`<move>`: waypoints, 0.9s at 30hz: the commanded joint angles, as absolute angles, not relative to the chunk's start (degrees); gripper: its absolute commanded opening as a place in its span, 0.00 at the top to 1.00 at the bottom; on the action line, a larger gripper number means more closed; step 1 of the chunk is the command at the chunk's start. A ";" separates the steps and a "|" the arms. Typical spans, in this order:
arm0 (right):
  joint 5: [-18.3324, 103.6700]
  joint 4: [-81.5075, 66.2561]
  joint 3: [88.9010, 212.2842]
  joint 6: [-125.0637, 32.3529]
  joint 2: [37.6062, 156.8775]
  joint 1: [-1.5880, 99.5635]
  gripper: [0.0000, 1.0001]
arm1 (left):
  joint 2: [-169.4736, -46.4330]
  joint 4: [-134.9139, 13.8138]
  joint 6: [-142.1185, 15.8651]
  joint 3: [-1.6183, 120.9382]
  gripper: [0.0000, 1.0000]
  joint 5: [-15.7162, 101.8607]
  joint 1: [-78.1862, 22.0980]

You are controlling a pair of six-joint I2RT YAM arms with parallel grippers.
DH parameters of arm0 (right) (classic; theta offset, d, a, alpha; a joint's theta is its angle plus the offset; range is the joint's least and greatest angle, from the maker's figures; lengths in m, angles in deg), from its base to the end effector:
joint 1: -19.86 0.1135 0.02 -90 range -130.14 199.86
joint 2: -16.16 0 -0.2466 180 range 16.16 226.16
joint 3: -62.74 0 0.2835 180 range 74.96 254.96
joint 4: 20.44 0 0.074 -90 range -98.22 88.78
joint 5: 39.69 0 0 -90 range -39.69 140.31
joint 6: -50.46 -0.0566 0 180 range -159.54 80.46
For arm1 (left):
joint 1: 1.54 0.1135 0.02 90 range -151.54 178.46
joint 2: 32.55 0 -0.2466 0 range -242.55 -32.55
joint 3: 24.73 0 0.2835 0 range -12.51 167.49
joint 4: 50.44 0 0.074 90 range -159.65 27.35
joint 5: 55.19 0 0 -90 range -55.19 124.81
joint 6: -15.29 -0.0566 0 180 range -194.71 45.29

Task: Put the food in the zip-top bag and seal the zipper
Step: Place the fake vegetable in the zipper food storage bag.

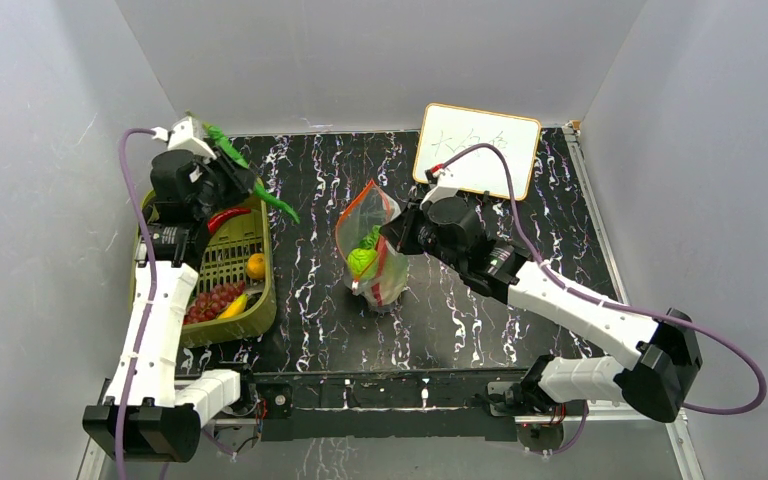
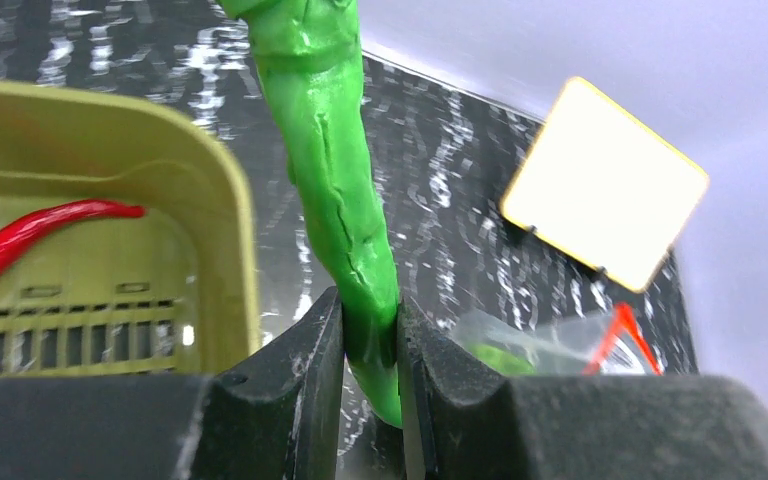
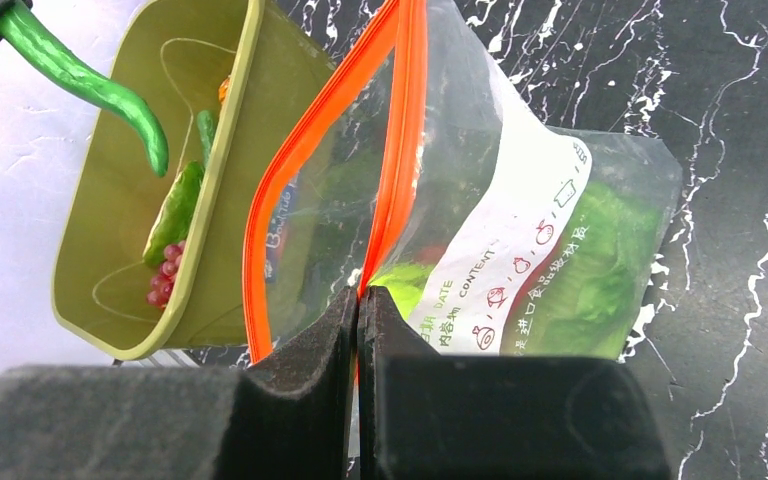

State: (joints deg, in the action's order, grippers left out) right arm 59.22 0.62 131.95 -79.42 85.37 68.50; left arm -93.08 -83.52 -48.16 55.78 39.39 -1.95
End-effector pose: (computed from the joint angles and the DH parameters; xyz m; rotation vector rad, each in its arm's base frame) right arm 0.2294 0.2473 0.2974 -0.0468 2.0357 0.8608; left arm 0.2921 -0.0066 0.3955 -0.3546 1.7824 -0.4068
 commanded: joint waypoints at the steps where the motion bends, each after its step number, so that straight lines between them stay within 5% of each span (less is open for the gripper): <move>1: 58.09 -2.62 136.04 -80.33 86.19 68.49 1.00 | -93.43 -77.64 -50.61 58.07 1.00 51.11 -5.76; 15: 57.03 -5.01 137.16 -80.29 87.27 68.45 1.00 | -92.26 -58.52 -46.71 49.90 1.00 67.28 -11.55; 27: 57.04 -6.37 137.00 -81.19 86.65 68.45 1.00 | -93.60 -49.47 -47.84 43.26 1.00 67.62 -19.46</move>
State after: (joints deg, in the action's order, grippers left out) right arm 57.36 -1.22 133.72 -80.51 87.78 68.50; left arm -93.89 -55.28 -47.18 45.14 66.03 -17.55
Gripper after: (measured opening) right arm 0.009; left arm 0.204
